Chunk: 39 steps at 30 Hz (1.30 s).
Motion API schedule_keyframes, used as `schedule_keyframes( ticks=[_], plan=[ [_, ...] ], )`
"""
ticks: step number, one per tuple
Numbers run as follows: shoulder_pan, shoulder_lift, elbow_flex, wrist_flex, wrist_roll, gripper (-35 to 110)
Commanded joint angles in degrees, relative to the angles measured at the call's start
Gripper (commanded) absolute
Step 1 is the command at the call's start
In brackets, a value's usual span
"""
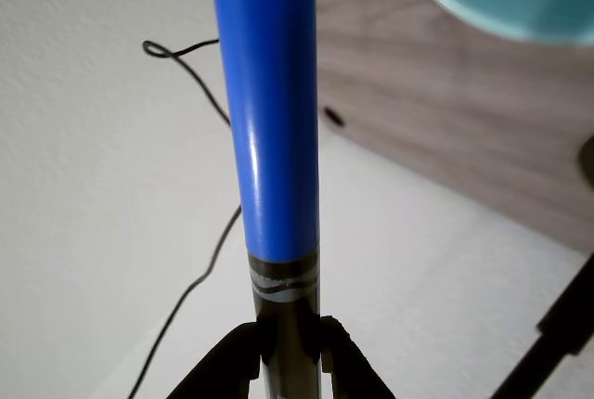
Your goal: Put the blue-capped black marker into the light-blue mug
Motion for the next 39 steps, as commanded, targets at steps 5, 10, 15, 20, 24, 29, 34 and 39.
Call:
schedule_keyframes(
  ticks=[5,10,15,20,24,29,34,39],
  plan=[
    [-0.6,-1.1,1.8,-7.3,8.7,0],
    [-2.5,6.5,17.7,-24.3,9.3,0],
    [-4.2,7.7,23.5,-24.9,9.1,0],
    [-4.0,9.4,27.2,-24.2,9.3,0],
    [-3.3,13.6,31.3,-24.2,9.0,0],
    [-1.5,14.8,33.5,-24.2,8.9,0],
    [0.4,15.5,35.2,-24.2,8.3,0],
    [1.0,14.9,36.6,-24.5,8.0,8]
  ],
)
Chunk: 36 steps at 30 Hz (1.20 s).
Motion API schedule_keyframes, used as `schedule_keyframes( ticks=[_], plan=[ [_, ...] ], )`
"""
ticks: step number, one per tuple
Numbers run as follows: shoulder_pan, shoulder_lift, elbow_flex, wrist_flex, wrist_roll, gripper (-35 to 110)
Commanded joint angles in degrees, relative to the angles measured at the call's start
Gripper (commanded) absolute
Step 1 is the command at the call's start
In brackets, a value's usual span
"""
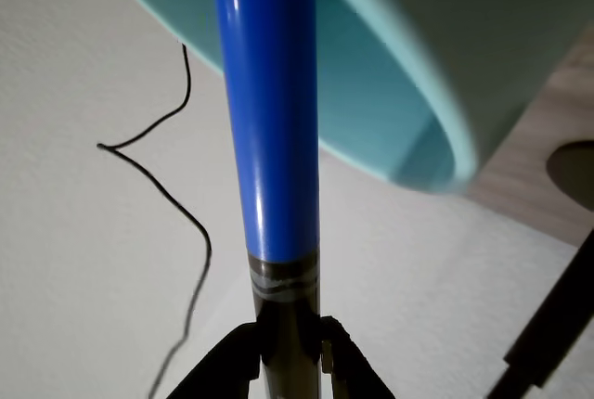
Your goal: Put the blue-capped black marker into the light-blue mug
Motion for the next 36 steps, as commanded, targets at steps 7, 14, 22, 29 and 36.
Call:
schedule_keyframes(
  ticks=[7,14,22,29,36],
  plan=[
    [1.1,0.2,1.7,-3.6,-0.2,19],
    [0.6,0.8,1.7,-4.1,-0.9,20],
    [-13.8,9.3,5.1,-2.5,-25.9,0],
    [-27.0,25.9,15.1,9.0,-48.9,0],
    [-25.9,33.4,21.9,18.1,-53.9,0]
  ],
)
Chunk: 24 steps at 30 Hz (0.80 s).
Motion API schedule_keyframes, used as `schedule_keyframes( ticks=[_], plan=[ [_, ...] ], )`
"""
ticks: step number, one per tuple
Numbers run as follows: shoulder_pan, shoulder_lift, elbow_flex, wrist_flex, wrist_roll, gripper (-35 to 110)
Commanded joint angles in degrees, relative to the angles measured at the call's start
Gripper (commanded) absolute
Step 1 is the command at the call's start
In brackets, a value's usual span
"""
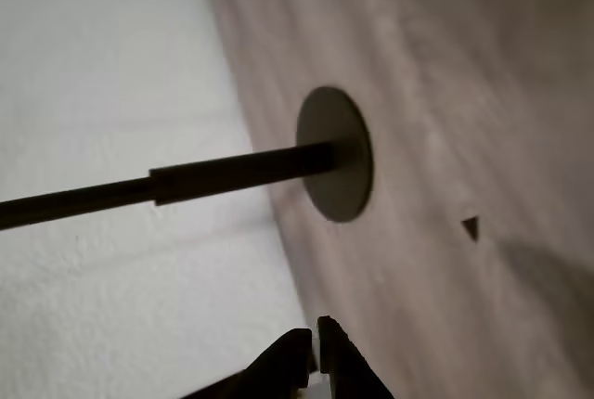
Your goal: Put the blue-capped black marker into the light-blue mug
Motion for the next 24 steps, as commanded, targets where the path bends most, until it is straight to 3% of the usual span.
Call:
schedule_keyframes(
  ticks=[1,7,24],
  plan=[
    [0.0,6.8,4.7,1.8,-3.3,0],
    [0.2,27.2,17.8,8.7,-8.0,0],
    [3.4,27.1,20.8,21.4,-6.4,0]
  ],
)
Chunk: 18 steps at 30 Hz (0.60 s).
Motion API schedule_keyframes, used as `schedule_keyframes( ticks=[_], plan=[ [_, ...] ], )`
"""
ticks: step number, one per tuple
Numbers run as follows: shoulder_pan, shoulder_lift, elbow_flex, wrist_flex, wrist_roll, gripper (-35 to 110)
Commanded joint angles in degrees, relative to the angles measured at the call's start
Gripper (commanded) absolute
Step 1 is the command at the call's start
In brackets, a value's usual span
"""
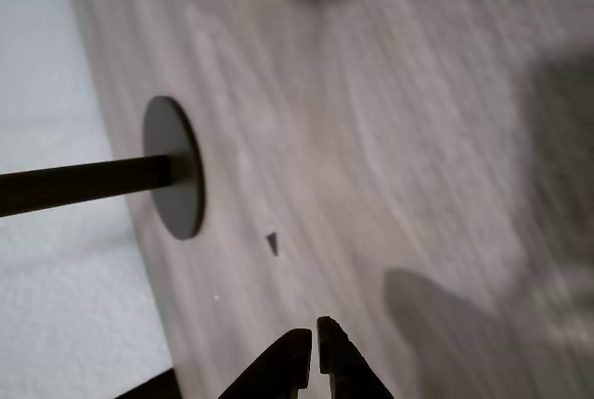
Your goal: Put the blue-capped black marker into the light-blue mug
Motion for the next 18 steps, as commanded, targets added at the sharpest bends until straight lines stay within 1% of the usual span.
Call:
schedule_keyframes(
  ticks=[1,11,18],
  plan=[
    [0.4,1.6,0.4,2.5,0.2,0],
    [0.3,1.6,0.4,12.1,1.5,0],
    [0.0,1.6,0.4,20.9,1.4,0]
  ],
)
